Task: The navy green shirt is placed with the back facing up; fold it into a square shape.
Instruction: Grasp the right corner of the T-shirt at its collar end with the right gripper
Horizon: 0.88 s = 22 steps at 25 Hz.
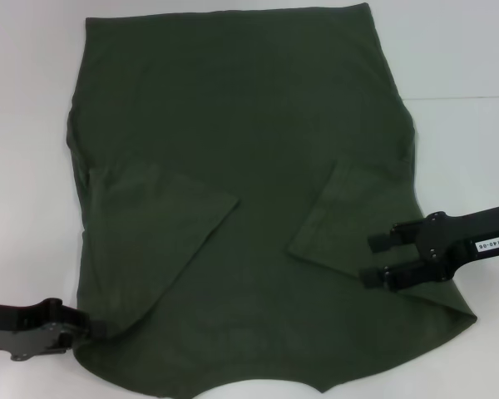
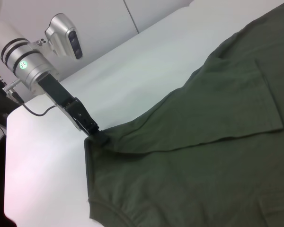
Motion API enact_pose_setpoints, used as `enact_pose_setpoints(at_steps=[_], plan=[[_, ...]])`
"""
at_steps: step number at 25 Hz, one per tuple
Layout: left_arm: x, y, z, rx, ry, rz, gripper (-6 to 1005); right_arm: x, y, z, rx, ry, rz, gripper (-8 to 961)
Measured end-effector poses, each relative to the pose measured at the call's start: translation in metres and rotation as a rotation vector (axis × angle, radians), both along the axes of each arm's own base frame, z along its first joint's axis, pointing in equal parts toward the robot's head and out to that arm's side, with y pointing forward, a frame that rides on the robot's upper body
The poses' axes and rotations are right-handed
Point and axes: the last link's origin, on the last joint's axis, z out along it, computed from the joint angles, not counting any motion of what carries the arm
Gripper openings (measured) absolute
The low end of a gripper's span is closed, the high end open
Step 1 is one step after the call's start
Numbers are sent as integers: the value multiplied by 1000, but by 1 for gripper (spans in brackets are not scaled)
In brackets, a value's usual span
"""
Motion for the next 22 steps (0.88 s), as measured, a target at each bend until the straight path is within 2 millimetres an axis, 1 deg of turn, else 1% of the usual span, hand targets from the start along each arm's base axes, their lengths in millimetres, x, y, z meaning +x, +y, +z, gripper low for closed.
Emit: enact_pose_setpoints(at_steps=[6, 12, 14, 19, 22], plan=[[0, 0, 1, 3, -1, -8, 186, 0, -1, -1, 0, 1, -2, 852], [0, 1, 1, 6, -4, -4, 68, 1, -1, 0, -4, 5, -45, 852], [1, 1, 2, 7, -7, -4, 28, 0, 1, 2, -11, 8, -96, 852], [3, 2, 1, 0, -12, -10, 28, -1, 10, 20, -48, -6, -322, 852], [4, 3, 2, 0, -13, -13, 27, 3, 11, 32, -83, -40, -481, 852]])
